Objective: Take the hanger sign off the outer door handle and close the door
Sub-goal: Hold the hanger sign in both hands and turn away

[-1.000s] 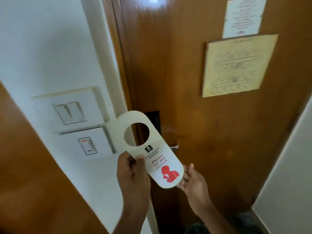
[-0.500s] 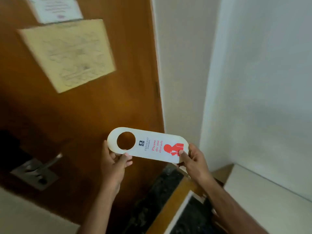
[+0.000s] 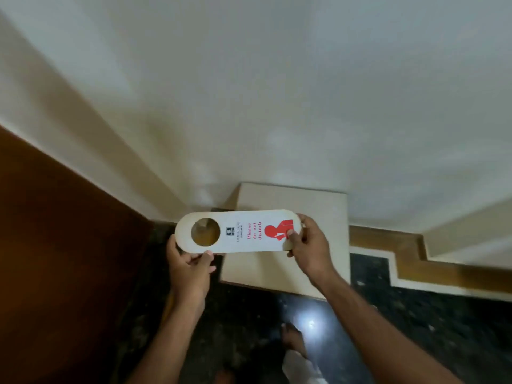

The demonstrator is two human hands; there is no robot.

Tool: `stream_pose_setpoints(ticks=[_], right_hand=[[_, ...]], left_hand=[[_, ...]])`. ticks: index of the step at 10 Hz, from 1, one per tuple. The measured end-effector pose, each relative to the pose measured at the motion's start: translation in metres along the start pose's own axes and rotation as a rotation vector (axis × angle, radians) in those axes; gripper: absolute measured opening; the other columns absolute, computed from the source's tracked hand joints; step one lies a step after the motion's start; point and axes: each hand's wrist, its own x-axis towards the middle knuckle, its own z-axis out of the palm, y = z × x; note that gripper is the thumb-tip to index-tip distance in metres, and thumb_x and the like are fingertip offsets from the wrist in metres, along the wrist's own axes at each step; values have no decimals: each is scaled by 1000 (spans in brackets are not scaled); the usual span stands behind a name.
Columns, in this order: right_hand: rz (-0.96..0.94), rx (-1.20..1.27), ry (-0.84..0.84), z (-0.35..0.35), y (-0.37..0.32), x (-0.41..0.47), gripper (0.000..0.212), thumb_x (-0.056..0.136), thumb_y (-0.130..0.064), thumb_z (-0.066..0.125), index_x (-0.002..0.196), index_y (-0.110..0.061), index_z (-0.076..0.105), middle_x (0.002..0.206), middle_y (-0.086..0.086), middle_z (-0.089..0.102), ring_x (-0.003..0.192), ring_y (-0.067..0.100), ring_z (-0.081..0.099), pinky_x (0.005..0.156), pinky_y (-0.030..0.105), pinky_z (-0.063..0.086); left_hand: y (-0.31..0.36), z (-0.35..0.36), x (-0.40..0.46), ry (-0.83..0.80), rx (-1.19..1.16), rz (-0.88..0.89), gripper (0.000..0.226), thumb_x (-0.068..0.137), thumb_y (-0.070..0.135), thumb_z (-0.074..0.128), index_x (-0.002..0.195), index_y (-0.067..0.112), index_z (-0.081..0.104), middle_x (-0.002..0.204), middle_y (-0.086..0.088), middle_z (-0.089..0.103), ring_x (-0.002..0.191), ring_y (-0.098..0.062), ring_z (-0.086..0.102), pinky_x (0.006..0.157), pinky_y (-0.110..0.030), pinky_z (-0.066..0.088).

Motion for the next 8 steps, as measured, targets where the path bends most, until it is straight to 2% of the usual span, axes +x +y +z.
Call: stream_pose_setpoints(ticks=[1,2,3,4,5,6,7,8], right_hand=[[94,-88,26,-24,68,28,25,100,-12,56,121,-26,56,98,-3,70,80,8,69,56,26,61],[211,-195,29,-40,149,54,29,101,-10,52,128,-21,53,104,-2,67,81,10,67,55,22,60],[274,-274,59,-41,199,69,31,101,-11,50,131,-16,52,108,7,68,90,23,68,67,33,63],[321,-328,64,-35,235,84,34,100,-12,52,135,-15,52,110,11,70,86,20,66,63,24,57],[338,-358,62,-27,257,94,40,99,-8,54,138,-14,49,113,11,70,92,21,66,65,22,58],[351,-398,67,-22,267,98,40,97,-7,54,136,-16,48,114,14,61,88,20,58,52,9,39],[365,-406,60,-21,270,95,43,95,-6,53,132,-25,42,114,8,44,97,26,57,59,13,45],[398,-470,40,-20,260,88,59,96,-8,54,145,-25,28,127,13,43,110,32,56,79,38,58]], left_hand=[[-49,56,17,-46,128,-60,87,84,-3,71,151,32,29,112,4,60,95,-13,62,62,-27,56],[-112,107,41,-171,232,-169,81,85,-4,70,149,32,34,119,2,57,98,-16,61,64,-32,56],[-145,133,61,-243,286,-299,81,84,-7,68,148,32,34,126,-3,52,112,-28,57,72,-39,59],[-171,148,80,-270,350,-402,81,84,-7,68,147,32,36,125,-8,49,114,-31,54,78,-43,60],[-185,155,94,-315,364,-477,81,85,-7,67,149,29,34,131,-9,49,116,-31,54,87,-45,59],[-189,157,100,-376,319,-521,82,86,-7,67,152,24,30,139,-15,51,120,-32,55,94,-44,56],[-185,156,102,-410,284,-539,83,87,-8,65,155,21,25,144,-19,49,123,-34,54,97,-43,54],[-176,154,98,-434,337,-536,81,88,-4,66,155,18,25,146,-19,46,118,-32,55,94,-40,54]])
